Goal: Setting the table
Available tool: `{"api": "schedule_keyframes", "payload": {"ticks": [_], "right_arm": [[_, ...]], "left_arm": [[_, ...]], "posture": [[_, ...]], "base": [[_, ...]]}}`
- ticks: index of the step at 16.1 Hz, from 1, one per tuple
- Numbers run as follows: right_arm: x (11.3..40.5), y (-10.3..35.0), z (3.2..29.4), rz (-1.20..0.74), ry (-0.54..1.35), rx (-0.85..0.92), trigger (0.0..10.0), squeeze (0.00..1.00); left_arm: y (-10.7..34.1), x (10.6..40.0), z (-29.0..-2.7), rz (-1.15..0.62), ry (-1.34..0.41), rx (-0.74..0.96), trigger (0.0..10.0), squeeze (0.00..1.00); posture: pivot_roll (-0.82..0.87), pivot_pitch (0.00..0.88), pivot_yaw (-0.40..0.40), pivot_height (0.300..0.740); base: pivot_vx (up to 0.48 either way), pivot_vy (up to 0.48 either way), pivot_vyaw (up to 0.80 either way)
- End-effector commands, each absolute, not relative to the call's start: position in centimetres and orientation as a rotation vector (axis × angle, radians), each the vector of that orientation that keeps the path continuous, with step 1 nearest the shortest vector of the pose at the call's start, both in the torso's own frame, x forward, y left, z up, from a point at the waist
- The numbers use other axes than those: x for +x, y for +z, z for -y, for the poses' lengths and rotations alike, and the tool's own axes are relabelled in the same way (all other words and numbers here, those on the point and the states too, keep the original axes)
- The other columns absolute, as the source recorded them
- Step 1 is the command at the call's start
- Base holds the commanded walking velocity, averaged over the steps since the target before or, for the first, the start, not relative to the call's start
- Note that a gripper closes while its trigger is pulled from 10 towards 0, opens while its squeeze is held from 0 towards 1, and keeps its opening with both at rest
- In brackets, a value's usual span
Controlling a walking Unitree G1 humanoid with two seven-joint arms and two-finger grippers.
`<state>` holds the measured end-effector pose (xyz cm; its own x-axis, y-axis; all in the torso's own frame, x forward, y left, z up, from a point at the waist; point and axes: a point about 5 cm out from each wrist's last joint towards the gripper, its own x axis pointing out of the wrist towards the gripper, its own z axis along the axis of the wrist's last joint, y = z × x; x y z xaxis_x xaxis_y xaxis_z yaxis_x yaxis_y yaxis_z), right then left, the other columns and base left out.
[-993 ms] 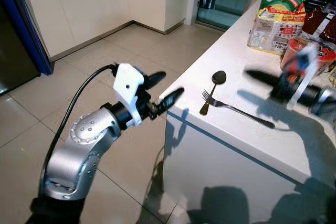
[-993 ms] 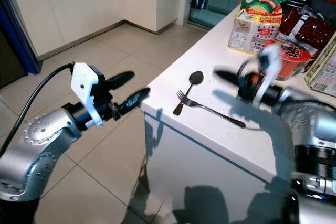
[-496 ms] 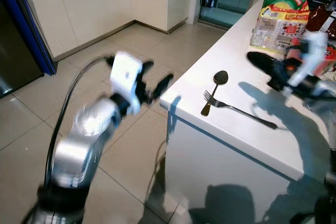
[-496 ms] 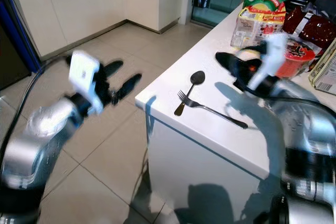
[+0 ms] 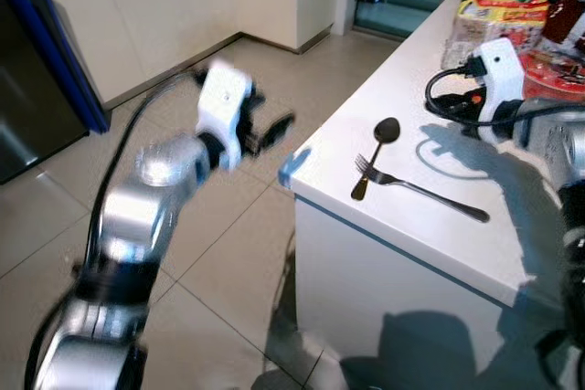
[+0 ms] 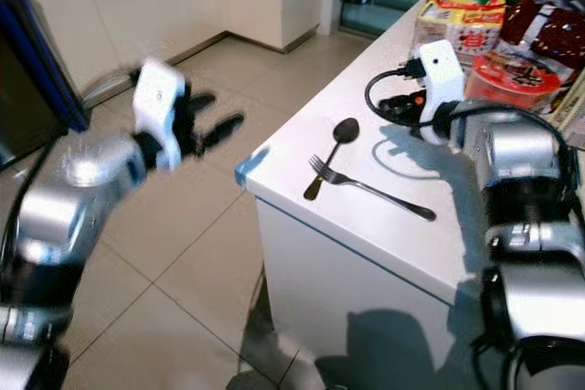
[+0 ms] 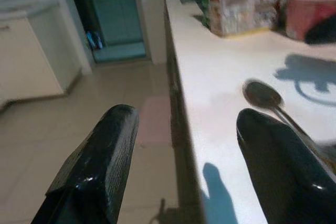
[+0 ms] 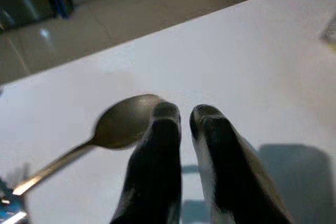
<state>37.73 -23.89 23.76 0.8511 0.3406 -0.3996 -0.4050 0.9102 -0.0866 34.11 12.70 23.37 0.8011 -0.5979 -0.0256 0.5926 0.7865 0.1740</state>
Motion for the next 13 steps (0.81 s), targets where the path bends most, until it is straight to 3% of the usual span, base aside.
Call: {"api": "schedule_keyframes", "payload": {"ticks": [1, 6, 11, 13], "right_arm": [[37.8, 24.7, 24.3, -0.39, 0.374, -0.199, 10.0, 1.0], [34.6, 24.0, 27.1, -0.513, 0.358, -0.158, 10.0, 1.0], [32.7, 22.4, 25.8, -0.564, 0.436, -0.1, 10.0, 1.0], [31.6, 22.6, 24.1, -0.529, 0.627, -0.118, 10.0, 1.0]], "left_arm": [[23.4, 34.4, -13.3, 0.024, -0.62, 0.196, 10.0, 0.0], [23.4, 32.8, -11.6, 0.04, -0.78, 0.237, 10.0, 0.0], [21.9, 32.2, -11.6, -0.011, -0.828, 0.237, 10.0, 0.0], [21.8, 31.9, -11.9, -0.026, -0.849, 0.234, 10.0, 0.0]], "posture": [[-0.05, 0.0, -0.002, 0.74], [-0.04, 0.0, -0.036, 0.74], [-0.05, 0.0, -0.026, 0.74], [-0.05, 0.0, -0.029, 0.74]], "base": [[0.0, 0.0, 0.0], [0.0, 0.0, 0.0], [0.0, 0.0, 0.0], [0.0, 0.0, 0.0]]}}
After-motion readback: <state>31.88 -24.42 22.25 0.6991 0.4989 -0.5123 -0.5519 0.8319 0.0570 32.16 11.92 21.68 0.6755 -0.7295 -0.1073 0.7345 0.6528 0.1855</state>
